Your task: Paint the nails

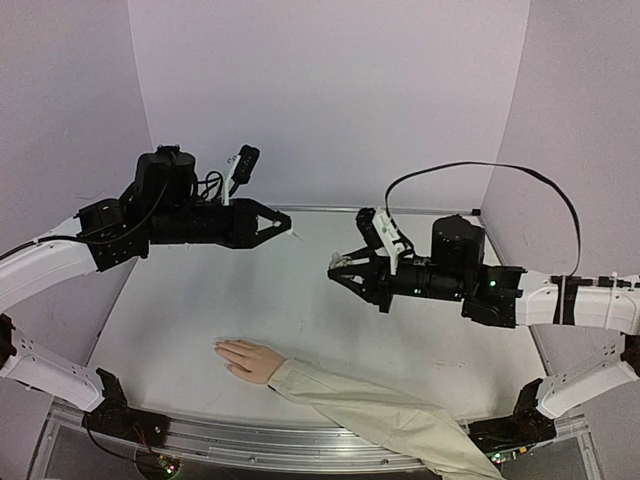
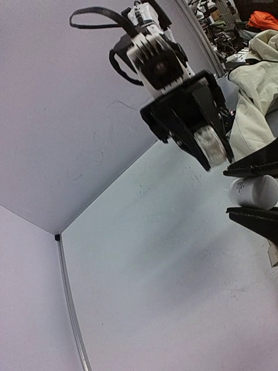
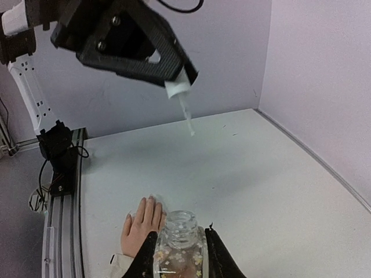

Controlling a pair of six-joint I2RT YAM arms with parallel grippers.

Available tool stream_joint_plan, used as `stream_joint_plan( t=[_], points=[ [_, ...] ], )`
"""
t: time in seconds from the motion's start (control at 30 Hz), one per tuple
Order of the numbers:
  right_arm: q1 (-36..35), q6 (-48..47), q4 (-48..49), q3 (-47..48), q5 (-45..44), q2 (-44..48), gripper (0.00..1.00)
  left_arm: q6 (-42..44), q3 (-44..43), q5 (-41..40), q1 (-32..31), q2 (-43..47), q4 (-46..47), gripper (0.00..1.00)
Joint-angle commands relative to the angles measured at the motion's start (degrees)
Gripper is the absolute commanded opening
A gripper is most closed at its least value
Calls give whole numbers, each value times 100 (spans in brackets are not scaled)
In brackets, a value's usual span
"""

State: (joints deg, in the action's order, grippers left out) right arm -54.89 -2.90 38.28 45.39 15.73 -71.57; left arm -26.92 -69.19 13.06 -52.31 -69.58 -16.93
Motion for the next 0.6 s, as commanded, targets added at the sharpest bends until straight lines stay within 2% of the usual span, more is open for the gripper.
stream_joint_plan(
  t=[0.0,0.27,0.57],
  points=[
    [-91,90,685,426,497,-343,0,-46,-324,456,-46,-35,366,0],
    [-92,88,971,577,548,-686,0,-164,-482,1017,-57,-229,341,0],
    [-94,70,1044,562,529,-741,0,-147,-495,1042,-76,-266,313,0]
  ],
)
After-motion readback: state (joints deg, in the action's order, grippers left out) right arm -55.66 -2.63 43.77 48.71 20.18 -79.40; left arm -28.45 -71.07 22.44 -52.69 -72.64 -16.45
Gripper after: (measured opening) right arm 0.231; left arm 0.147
